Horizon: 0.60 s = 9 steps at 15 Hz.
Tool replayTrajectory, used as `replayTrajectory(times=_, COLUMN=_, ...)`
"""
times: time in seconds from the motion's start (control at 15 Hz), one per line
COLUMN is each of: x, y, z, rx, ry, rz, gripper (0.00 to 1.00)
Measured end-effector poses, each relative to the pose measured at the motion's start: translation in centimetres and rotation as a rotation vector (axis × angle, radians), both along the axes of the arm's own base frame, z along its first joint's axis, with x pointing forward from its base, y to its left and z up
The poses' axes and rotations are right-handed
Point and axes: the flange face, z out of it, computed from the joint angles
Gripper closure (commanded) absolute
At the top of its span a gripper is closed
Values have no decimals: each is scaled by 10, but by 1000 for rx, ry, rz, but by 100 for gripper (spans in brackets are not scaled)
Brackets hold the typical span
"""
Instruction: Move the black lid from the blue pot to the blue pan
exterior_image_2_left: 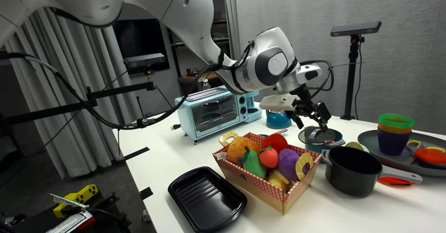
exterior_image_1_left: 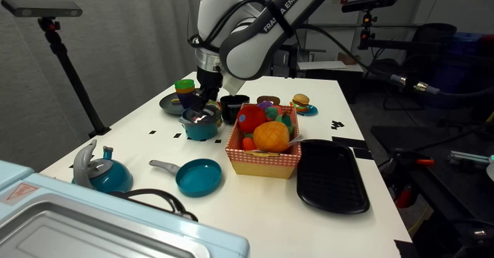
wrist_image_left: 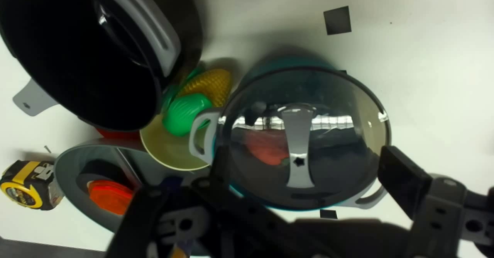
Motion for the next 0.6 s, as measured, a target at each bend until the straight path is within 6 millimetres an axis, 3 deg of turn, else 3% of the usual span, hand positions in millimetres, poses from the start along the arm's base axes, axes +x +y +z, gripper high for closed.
replayTrajectory(times=0.27, x=8, y=0, z=-6, rx=-6, ry=-8, rz=6, gripper=6)
replayTrajectory(times=0.33, x=10, y=0, z=-7, rx=-7, ry=-11, rz=7, gripper=29)
replayTrajectory(times=0.4, x=12, y=0, z=-7, rx=-8, ry=-13, rz=7, gripper=30)
replayTrajectory(times=0.6, x=15, y=0, z=-8, rx=-6, ry=-20, rz=6, gripper=53)
